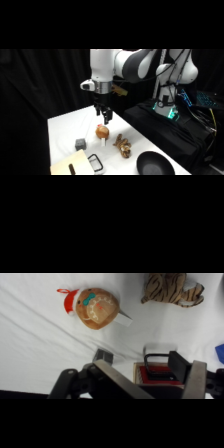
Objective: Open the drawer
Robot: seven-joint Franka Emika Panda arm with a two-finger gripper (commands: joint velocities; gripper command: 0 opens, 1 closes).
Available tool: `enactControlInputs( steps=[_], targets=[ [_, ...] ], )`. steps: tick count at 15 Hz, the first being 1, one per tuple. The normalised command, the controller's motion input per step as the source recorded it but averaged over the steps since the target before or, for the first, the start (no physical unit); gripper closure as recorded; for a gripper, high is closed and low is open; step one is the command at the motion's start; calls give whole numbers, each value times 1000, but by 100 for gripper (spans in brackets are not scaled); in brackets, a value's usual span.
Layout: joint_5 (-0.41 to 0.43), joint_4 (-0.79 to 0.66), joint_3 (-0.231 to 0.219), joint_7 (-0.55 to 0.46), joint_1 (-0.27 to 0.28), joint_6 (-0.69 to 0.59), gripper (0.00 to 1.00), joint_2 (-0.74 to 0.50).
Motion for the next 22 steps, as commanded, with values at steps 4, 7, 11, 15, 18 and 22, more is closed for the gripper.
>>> enactControlInputs(
  steps=[4,7,11,15,18,22],
  targets=[
    [1,38,14,10,-10,-17,0,29],
    [46,110,21,-24,-10,-36,0,80],
    [118,205,39,-75,-10,-29,0,142],
    [128,239,55,-82,15,-25,0,152],
    [135,239,46,-96,27,-33,0,168],
    [132,256,29,-103,28,-54,0,196]
  ],
)
